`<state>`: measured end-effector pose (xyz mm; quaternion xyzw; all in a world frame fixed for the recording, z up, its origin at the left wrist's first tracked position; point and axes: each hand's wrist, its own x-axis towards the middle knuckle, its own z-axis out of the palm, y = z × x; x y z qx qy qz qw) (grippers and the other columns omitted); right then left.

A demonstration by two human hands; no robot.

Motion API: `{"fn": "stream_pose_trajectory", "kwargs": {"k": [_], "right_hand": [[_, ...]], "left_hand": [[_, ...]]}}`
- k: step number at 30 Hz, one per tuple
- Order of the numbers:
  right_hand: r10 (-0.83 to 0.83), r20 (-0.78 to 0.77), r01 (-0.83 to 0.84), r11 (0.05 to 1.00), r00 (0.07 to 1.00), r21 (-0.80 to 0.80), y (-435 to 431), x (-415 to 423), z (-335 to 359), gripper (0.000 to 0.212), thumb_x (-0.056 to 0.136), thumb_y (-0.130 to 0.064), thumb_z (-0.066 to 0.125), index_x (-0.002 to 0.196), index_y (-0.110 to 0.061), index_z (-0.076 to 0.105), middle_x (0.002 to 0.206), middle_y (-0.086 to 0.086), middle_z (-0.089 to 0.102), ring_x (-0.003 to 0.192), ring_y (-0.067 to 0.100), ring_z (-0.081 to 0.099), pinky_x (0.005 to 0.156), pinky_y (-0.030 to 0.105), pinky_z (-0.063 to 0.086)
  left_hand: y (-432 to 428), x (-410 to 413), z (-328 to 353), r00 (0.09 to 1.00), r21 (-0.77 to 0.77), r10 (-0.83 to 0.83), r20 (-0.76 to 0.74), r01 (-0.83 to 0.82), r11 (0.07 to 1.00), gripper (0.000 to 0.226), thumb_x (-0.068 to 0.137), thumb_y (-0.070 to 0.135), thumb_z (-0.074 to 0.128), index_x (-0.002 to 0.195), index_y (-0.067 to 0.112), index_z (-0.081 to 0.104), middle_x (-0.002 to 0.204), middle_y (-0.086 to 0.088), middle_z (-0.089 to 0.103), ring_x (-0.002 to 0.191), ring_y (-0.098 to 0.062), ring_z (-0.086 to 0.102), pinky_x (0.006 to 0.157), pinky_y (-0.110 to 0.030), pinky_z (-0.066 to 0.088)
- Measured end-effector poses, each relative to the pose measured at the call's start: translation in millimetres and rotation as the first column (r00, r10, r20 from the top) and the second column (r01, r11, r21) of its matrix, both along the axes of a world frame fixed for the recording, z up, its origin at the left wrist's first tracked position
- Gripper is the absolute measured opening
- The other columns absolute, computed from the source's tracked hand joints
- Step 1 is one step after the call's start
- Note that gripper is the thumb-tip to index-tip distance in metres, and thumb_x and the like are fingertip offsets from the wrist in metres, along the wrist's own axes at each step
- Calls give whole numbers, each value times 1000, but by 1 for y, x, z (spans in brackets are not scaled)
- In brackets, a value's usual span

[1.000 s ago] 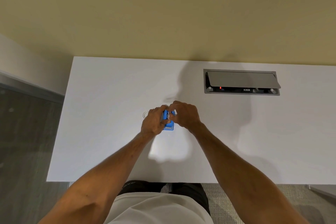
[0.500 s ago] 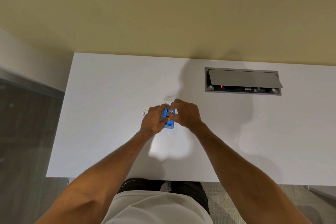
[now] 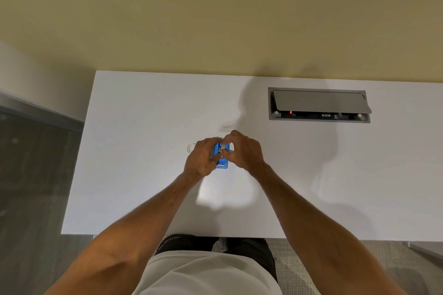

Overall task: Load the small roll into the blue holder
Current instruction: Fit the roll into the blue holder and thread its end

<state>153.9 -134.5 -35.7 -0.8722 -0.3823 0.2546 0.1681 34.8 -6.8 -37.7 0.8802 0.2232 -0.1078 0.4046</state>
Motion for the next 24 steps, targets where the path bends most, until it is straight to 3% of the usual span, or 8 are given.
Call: {"fn": "stream_pose_trajectory", "kwargs": {"k": [8,24], "right_hand": [[-20,-21,20,1000,1000,20,-1,0,-2,40,91,-45,73,119,-16,67,112,1,69,92,21,70,85,34,60],[22,35,-20,997,999,-68,5,6,-6,45,94,-54,65,120,-18,68,118,1,71,103,19,68,96,36,53]], "left_hand": [[-1,1,-2,999,1,5,42,-5,1000,39,96,21,73,131,6,64,129,-9,70,121,-29,64,115,-45,44],[4,0,-7,995,-62,76,62,-72,995,43,93,16,78,132,2,65,133,-13,68,130,-31,60,121,-43,41]]}}
